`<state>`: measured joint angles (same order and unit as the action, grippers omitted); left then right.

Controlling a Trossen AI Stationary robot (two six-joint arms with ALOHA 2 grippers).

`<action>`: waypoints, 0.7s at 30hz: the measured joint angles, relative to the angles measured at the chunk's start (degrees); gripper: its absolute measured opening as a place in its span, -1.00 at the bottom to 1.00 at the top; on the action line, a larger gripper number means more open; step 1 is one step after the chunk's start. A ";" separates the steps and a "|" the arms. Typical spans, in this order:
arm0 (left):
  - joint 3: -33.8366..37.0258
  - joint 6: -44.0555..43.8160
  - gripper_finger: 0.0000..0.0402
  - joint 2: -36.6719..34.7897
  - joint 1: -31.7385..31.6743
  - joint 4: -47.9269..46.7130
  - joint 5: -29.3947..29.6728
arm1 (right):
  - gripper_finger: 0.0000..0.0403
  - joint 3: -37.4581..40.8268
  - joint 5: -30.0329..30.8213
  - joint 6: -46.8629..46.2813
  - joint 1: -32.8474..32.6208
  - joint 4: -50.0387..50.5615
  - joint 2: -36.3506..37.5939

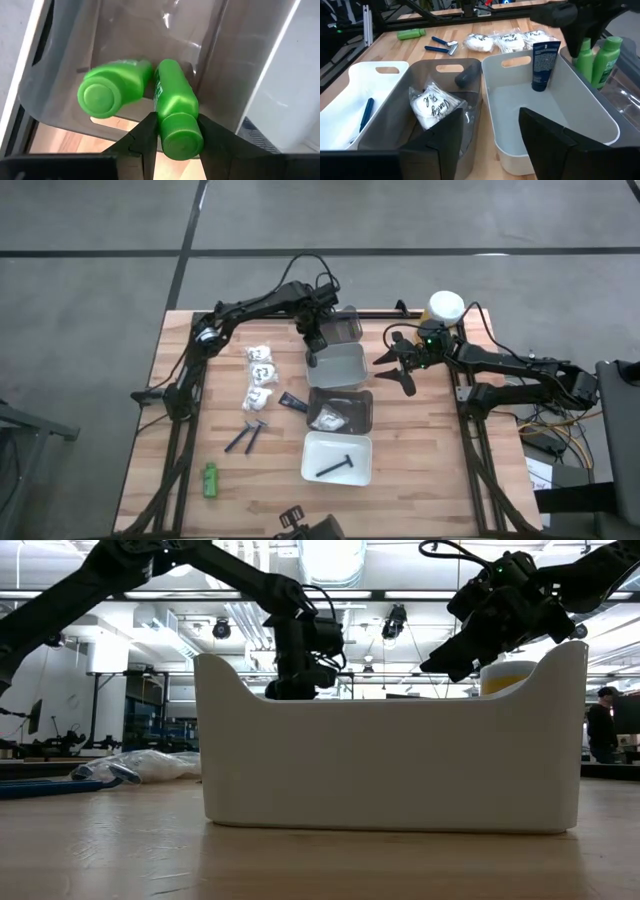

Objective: Pick & Place Travel size toiletries
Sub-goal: Put the right green shampoo into the top black bin

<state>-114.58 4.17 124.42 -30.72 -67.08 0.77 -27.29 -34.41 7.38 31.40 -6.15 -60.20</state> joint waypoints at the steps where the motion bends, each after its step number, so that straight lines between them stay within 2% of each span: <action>1: 0.34 -0.01 -0.40 0.00 0.00 0.39 0.09 | -0.09 0.00 0.00 0.11 0.00 -0.02 0.00; 11: 0.59 0.29 -0.37 0.00 -0.05 1.58 0.22 | -0.17 0.00 0.00 0.27 0.00 -0.03 0.00; 21: 0.61 0.71 -0.15 0.00 -0.05 1.66 0.22 | -0.08 0.00 0.00 0.30 0.00 -0.04 0.00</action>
<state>-113.97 4.89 124.42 -30.76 -65.43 0.99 -27.29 -34.41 7.69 31.40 -6.20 -60.20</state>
